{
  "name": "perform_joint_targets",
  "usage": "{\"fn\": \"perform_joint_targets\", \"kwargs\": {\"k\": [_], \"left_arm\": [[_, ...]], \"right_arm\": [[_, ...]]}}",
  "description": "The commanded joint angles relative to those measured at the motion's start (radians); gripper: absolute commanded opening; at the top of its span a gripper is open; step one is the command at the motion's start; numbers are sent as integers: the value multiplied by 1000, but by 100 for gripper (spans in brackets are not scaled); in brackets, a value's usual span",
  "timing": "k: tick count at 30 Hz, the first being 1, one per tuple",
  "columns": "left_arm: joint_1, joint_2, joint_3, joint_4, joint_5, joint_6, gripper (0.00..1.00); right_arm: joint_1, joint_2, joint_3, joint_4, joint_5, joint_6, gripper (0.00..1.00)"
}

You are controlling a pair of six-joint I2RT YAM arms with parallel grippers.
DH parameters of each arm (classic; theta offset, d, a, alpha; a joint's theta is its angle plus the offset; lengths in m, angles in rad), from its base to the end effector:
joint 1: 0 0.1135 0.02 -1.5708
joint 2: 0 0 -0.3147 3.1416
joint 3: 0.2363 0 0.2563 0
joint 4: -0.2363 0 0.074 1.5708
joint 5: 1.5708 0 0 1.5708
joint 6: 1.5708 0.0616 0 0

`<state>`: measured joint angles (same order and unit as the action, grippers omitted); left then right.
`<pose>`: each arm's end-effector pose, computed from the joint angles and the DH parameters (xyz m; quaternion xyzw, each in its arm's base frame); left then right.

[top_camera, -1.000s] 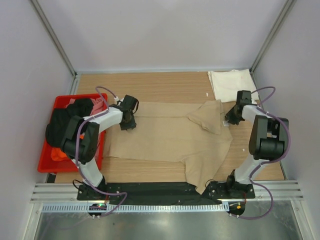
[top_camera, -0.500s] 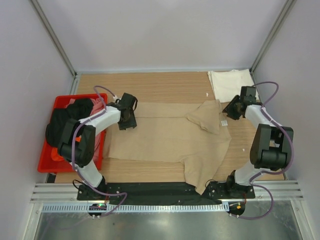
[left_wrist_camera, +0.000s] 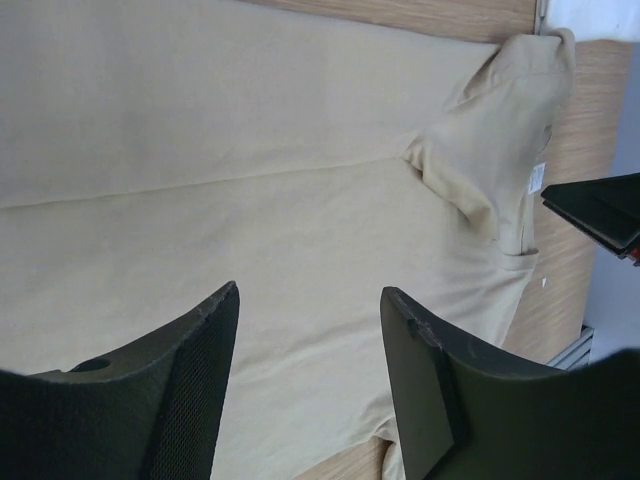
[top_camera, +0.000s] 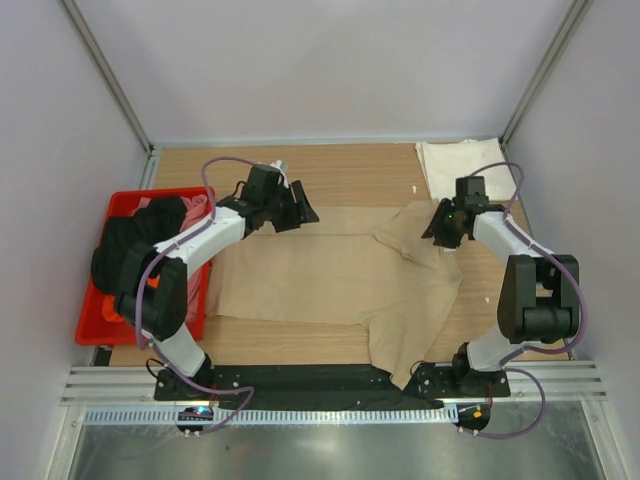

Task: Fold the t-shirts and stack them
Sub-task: Fold the tshirt

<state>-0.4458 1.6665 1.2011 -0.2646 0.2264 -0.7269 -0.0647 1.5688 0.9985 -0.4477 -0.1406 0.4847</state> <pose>0.3545 -0.1848 0.2792 -0.0814 0.9046 -0.3103 0.2807 0.3323 -0.0129 0.2293 0.2419 0.9289 0.1228 0.2522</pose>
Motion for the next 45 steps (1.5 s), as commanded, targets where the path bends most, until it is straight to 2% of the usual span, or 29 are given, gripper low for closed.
{"fn": "perform_joint_targets", "kwargs": {"k": [1, 3, 8, 13, 22, 26, 28, 31, 32, 35, 45], "left_arm": [[5, 22, 35, 44, 28, -5, 60], [37, 36, 55, -16, -10, 12, 61], [156, 102, 116, -96, 25, 56, 61], [214, 119, 156, -218, -51, 132, 61], [239, 84, 112, -303, -370, 250, 58], [251, 85, 97, -303, -436, 274, 58], [257, 102, 94, -298, -441, 287, 58], [265, 131, 112, -309, -455, 294, 57], [269, 134, 120, -315, -455, 294, 57], [274, 133, 123, -317, -479, 302, 57], [291, 162, 126, -321, -502, 316, 56]], "right_arm": [[113, -55, 28, -17, 73, -70, 43], [202, -67, 32, -16, 136, -109, 44], [367, -6, 97, -65, 335, -175, 47], [420, 68, 155, -135, 476, -239, 47], [462, 116, 178, -157, 426, -290, 47], [468, 122, 172, -152, 424, -287, 45], [470, 129, 172, -149, 432, -287, 42], [468, 139, 187, -157, 426, -285, 25], [470, 137, 193, -169, 418, -285, 15], [470, 131, 232, -221, 398, -278, 1], [470, 85, 344, -361, 354, -233, 1]]}}
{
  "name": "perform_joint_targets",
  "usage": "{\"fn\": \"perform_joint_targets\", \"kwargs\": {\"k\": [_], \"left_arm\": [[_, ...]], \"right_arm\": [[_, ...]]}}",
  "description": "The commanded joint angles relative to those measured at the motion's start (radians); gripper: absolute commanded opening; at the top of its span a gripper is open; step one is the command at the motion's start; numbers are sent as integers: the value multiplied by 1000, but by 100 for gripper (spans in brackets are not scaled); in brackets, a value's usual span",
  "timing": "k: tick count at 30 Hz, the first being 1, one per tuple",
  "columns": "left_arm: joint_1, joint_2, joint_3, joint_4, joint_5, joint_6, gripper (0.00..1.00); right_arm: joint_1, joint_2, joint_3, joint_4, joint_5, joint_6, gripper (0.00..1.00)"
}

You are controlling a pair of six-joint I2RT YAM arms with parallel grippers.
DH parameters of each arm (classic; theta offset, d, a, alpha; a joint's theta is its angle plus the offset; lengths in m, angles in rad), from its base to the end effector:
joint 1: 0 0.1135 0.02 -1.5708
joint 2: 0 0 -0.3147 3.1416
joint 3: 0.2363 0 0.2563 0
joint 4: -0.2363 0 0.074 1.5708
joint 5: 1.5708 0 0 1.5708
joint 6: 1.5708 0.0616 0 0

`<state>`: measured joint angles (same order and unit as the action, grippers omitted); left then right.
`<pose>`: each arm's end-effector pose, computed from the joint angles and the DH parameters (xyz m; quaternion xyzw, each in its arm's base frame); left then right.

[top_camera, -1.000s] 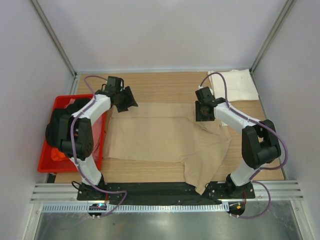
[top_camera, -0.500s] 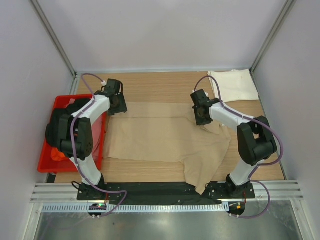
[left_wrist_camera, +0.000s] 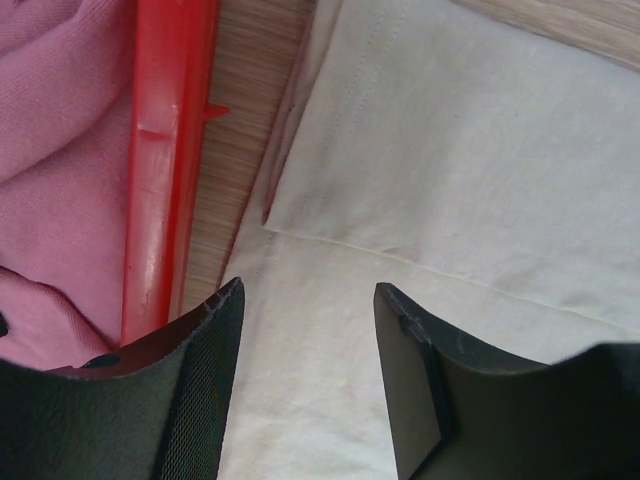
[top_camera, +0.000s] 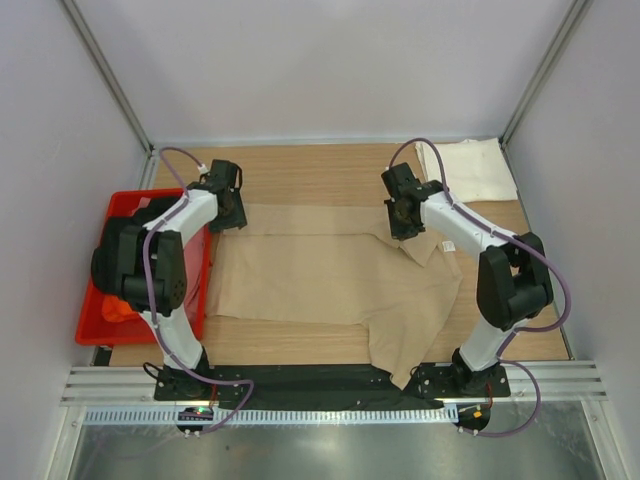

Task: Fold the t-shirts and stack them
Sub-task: Fold the tshirt

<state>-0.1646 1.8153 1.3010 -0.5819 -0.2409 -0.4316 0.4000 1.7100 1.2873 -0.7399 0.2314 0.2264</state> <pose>0.4007 -0.0517 0.2295 -0.1564 0.9526 0.0431 0.2574 0.3451 0.1306 0.2547 -0.0610 0.9711 -0.0455 0.2264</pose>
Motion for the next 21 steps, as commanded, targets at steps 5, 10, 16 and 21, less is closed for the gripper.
{"fn": "perform_joint_targets", "kwargs": {"k": [5, 10, 16, 21], "left_arm": [[10, 29, 37, -3, -44, 25, 55], [11, 58, 55, 17, -15, 24, 52], [11, 93, 87, 19, -28, 31, 47], [11, 113, 90, 22, -55, 37, 40]], "right_arm": [[5, -76, 38, -78, -58, 33, 1], [5, -81, 27, -72, -67, 30, 1], [5, -81, 21, -58, -83, 25, 1], [5, -81, 20, -55, -84, 24, 1]]}}
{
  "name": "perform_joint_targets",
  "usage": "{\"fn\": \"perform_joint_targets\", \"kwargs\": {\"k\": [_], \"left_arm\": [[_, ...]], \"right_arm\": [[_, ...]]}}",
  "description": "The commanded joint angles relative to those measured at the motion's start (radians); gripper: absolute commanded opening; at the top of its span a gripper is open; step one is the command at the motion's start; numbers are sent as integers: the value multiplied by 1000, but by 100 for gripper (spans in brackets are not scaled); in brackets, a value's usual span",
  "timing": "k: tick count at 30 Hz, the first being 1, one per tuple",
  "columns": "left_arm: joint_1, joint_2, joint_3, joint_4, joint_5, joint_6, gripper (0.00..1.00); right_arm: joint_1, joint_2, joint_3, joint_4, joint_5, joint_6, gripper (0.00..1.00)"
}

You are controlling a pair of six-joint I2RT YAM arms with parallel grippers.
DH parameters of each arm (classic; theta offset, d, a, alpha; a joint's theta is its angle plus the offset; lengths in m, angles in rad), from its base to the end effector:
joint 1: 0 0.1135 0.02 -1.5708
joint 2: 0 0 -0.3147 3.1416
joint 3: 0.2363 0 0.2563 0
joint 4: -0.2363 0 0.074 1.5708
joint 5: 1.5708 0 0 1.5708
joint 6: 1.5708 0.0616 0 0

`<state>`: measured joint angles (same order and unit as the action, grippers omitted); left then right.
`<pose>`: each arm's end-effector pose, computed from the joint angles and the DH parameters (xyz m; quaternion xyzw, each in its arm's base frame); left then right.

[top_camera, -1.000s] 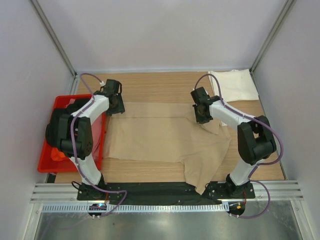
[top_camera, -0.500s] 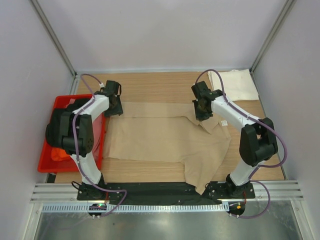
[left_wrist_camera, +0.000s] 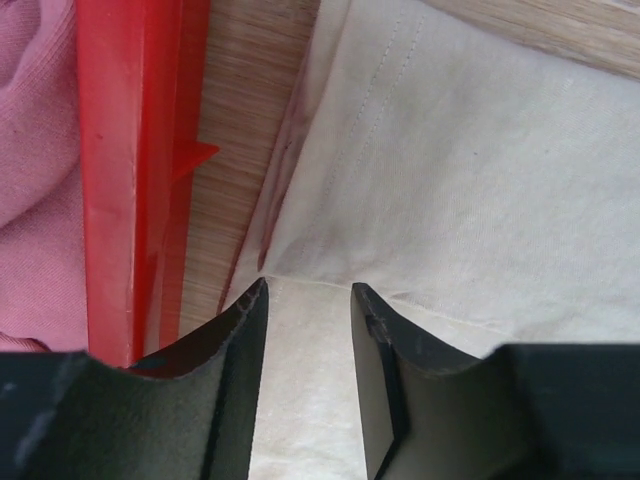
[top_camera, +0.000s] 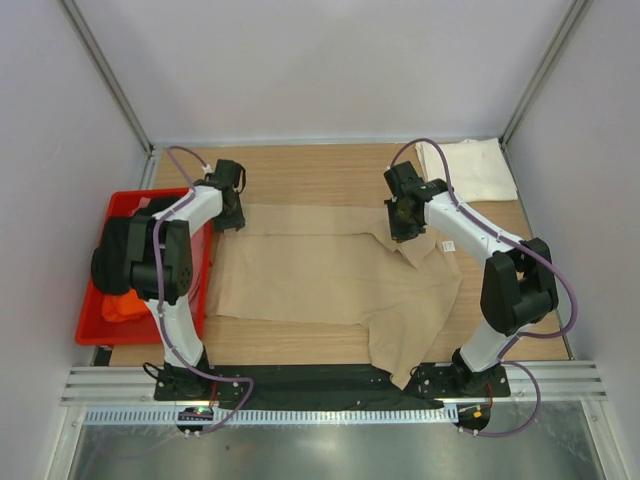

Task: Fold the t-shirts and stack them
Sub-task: Fold the tshirt

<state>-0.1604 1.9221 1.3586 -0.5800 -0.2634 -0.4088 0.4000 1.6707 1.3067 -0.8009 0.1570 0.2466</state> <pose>0.4234 -0.0523 0.2051 -0.1476 0.9579 0.0642 0.2378 0.3343 0.1309 0.2701 -0.0591 0.9748 -0.0090 0.2149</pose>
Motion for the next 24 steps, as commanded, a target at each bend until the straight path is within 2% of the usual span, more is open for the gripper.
{"fn": "perform_joint_targets", "kwargs": {"k": [1, 10, 16, 24], "left_arm": [[7, 8, 33, 20, -39, 16, 39], [-1, -3, 33, 25, -100, 50, 30], [-4, 15, 46, 20, -96, 90, 34], [-14, 66, 65, 12, -92, 67, 37]], "right_arm": [[5, -42, 0, 8, -11, 3, 1], [5, -43, -7, 19, -17, 0, 1], [5, -46, -23, 29, -42, 11, 1], [5, -68, -43, 26, -50, 7, 1]]}}
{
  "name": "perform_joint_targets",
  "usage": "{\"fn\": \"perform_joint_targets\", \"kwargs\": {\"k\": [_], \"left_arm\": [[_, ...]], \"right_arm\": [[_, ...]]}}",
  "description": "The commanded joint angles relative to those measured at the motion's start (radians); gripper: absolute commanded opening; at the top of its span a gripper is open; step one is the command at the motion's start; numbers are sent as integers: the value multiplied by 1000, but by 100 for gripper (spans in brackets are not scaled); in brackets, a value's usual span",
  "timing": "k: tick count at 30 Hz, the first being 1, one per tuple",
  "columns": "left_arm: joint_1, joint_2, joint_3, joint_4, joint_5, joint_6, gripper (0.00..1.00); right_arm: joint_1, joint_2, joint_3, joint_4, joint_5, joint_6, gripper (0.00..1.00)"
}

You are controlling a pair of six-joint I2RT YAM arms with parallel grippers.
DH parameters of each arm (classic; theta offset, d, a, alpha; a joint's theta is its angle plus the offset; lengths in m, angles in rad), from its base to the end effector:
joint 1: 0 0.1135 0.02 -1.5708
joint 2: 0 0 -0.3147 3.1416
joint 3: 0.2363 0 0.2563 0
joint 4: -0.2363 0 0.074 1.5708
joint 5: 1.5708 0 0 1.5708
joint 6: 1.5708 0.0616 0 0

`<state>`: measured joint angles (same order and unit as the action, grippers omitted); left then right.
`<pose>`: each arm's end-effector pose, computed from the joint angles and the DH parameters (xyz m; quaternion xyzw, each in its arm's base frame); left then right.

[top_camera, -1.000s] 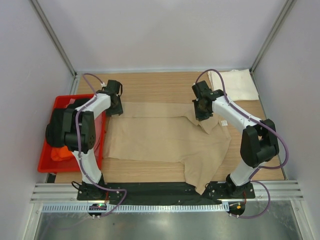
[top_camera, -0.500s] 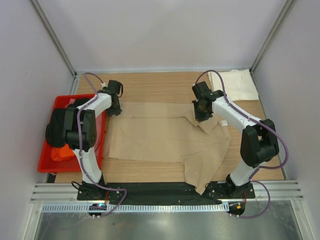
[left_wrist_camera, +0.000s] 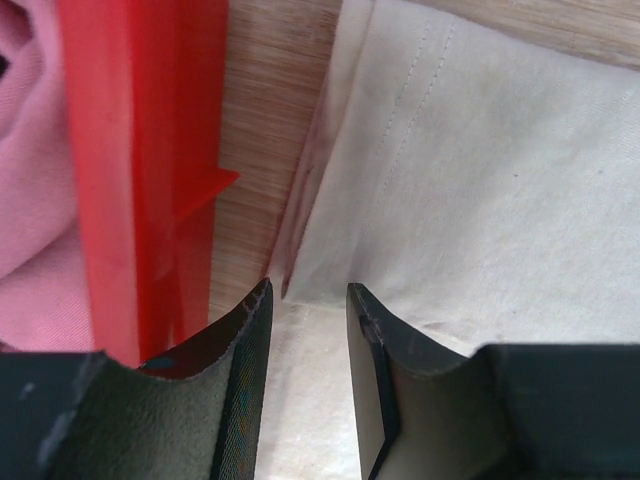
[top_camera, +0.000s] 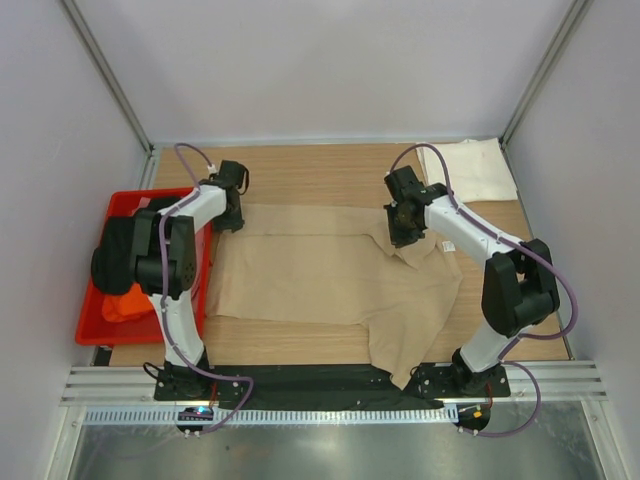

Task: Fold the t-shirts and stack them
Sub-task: Fold the tshirt

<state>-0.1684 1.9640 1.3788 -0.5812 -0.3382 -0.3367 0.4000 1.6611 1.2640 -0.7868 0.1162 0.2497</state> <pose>0.4307 -0.0525 0.1951 -0.1148 0.9594 0.1102 0.2329 0.3273 0.1306 0.2607 -0.0624 0.9778 0.0072 0.2001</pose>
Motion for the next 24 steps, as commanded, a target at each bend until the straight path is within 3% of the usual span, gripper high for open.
{"fn": "perform_joint_targets", "kwargs": {"k": [1, 3, 10, 12, 15, 16, 18, 20, 24], "left_arm": [[-6, 30, 48, 12, -18, -8, 36], [-6, 53, 63, 12, -16, -12, 35], [-19, 70, 89, -22, -87, -1, 8], [-23, 65, 106, -32, -122, 4, 11], [-29, 59, 126, -52, -139, 21, 24], [-29, 59, 132, -55, -139, 25, 22], [-31, 59, 138, -62, -136, 28, 8], [-31, 62, 140, -65, -128, 33, 0], [-29, 76, 134, -66, -122, 30, 0]], "right_arm": [[5, -60, 0, 12, -9, 3, 1], [5, -63, -2, 9, -7, -1, 1], [5, -70, -11, 11, -9, 0, 1], [5, -70, -11, 12, -9, 0, 1], [5, -66, -11, 11, -9, -1, 1], [5, -64, -11, 12, -12, 3, 1], [5, -64, -12, 14, -13, 3, 1], [3, -64, -14, 18, -16, 5, 1], [5, -63, -14, 17, -15, 5, 1]]}}
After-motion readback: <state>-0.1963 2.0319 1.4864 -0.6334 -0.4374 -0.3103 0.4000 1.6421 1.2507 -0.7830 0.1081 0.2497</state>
